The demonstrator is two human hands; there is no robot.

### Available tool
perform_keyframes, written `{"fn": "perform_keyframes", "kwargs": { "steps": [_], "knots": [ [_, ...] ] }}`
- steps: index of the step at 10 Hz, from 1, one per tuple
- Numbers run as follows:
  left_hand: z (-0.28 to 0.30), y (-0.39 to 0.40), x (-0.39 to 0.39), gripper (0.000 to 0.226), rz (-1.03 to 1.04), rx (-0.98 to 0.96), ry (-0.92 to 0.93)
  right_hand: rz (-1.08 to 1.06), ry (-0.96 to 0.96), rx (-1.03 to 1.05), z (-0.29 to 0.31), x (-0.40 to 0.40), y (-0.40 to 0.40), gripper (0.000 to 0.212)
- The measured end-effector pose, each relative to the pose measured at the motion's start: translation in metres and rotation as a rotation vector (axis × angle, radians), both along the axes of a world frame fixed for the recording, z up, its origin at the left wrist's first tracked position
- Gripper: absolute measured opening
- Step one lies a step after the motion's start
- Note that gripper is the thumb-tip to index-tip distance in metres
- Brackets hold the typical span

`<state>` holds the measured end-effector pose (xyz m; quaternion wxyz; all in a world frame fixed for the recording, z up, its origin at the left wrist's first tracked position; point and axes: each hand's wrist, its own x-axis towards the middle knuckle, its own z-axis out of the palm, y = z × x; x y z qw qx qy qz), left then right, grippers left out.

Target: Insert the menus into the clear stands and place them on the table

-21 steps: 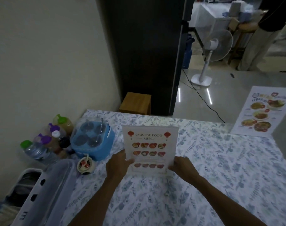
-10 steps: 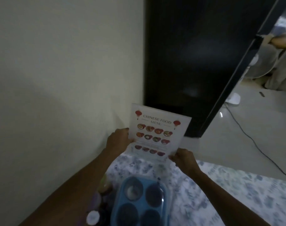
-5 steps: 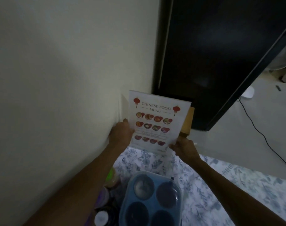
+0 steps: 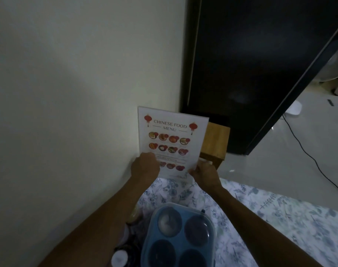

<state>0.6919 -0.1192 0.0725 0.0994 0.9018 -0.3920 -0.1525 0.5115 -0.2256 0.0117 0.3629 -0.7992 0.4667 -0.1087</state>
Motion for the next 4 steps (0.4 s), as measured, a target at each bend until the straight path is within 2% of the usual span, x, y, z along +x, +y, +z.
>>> {"fn": "perform_keyframes", "kwargs": {
  "steps": [1, 4],
  "knots": [
    [0.001, 0.001, -0.007, 0.027, 0.000, -0.017, 0.027, 0.010, -0.004, 0.016, 0.001, 0.001, -0.001, 0.022],
    [0.029, 0.019, -0.018, 0.033, -0.048, 0.020, -0.172, 0.113, 0.012, 0.104, 0.016, -0.004, -0.004, 0.035]
  ]
}}
